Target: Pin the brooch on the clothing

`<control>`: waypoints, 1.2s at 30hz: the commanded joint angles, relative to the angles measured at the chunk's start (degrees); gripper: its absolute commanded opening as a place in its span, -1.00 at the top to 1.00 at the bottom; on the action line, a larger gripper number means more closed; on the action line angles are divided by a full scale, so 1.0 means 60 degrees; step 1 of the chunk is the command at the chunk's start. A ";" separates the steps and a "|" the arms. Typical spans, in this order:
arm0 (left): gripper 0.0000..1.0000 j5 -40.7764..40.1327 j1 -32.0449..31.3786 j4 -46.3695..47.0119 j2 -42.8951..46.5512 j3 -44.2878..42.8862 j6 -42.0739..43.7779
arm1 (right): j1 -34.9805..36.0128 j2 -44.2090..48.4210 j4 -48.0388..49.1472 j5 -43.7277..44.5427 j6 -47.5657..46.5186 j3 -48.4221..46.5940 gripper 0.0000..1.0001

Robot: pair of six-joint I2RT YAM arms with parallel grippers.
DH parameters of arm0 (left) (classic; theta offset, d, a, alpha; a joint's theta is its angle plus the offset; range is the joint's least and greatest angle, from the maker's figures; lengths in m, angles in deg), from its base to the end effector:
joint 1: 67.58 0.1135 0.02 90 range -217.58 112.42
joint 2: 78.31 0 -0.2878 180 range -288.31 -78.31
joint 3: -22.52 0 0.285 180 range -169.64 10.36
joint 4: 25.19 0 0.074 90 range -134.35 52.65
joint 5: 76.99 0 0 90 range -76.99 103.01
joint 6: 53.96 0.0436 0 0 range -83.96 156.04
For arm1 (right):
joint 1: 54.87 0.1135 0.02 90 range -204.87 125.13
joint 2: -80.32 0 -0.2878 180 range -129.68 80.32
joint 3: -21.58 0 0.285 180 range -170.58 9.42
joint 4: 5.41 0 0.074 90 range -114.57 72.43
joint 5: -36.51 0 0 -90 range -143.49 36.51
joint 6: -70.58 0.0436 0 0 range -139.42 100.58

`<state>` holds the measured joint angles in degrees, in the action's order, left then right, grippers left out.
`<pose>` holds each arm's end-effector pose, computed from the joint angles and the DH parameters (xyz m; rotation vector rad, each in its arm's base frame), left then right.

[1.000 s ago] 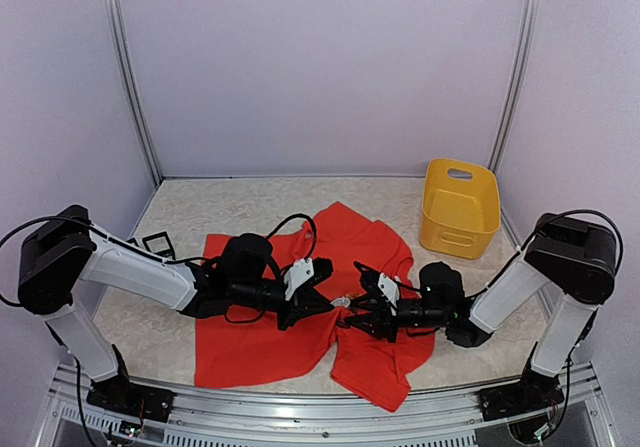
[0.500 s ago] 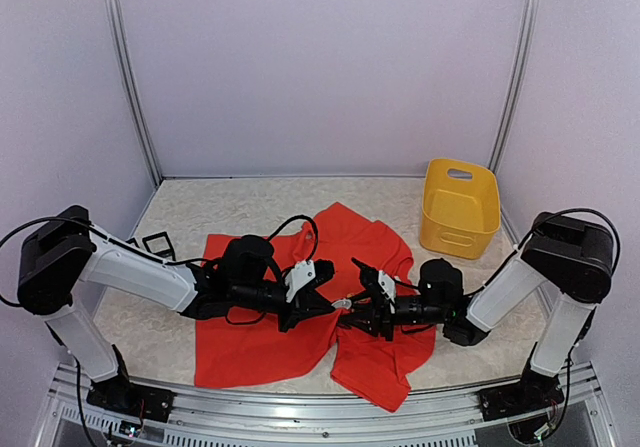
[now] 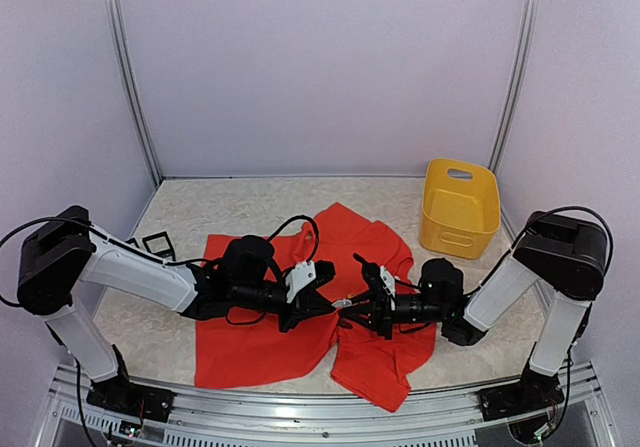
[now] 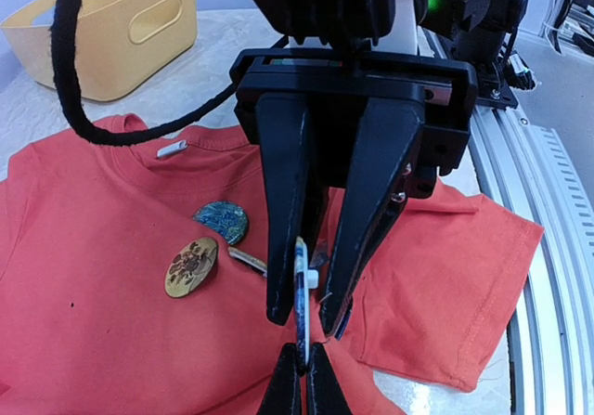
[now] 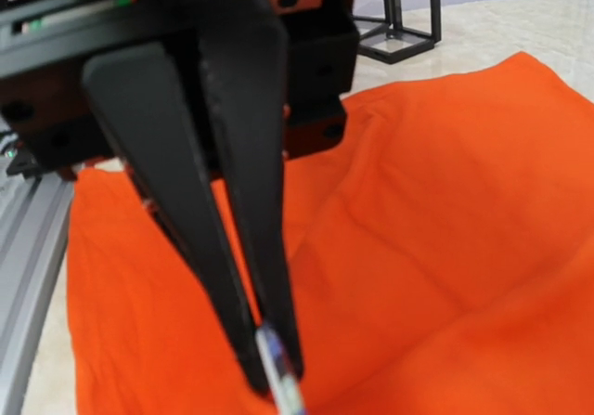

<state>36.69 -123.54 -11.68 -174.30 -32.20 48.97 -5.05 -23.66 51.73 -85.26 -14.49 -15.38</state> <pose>0.1898 -0.3123 0.1587 1.4161 1.5917 -0.8802 0.1826 0.2518 0.1113 -1.0958 1.5137 1.1620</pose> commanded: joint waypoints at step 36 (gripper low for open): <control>1.00 -0.0597 -0.0694 -0.0225 0.0418 0.0193 0.0955 | -0.0950 -0.0388 0.1609 -0.0990 0.2666 -0.0116 0.74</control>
<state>30.13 -126.63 -11.96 -173.10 -32.22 54.43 -8.83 -26.09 56.60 -93.85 0.16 -15.92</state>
